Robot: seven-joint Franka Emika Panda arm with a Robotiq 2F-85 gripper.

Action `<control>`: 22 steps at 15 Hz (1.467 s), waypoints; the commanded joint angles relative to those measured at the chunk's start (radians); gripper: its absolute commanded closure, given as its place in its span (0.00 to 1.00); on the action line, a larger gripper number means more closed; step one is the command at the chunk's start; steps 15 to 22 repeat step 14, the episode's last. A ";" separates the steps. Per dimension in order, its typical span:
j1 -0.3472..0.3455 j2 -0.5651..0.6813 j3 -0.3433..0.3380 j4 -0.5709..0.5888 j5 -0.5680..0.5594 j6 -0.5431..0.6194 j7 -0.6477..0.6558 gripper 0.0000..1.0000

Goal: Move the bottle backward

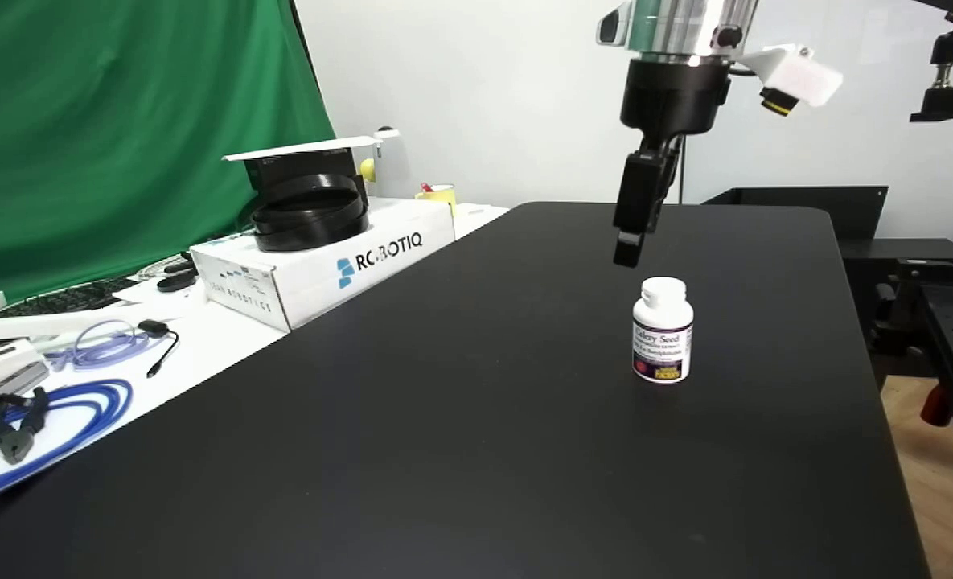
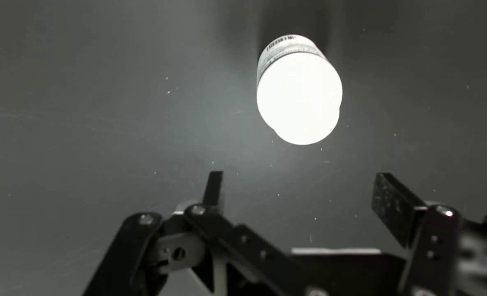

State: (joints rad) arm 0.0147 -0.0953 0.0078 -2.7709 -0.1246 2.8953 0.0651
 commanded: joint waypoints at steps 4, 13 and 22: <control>-0.001 -0.203 0.028 -0.013 0.029 -0.115 0.005 0.00; -0.004 -0.202 0.036 0.000 0.034 -0.138 -0.012 0.00; -0.004 -0.201 0.036 0.000 0.034 -0.138 -0.012 0.00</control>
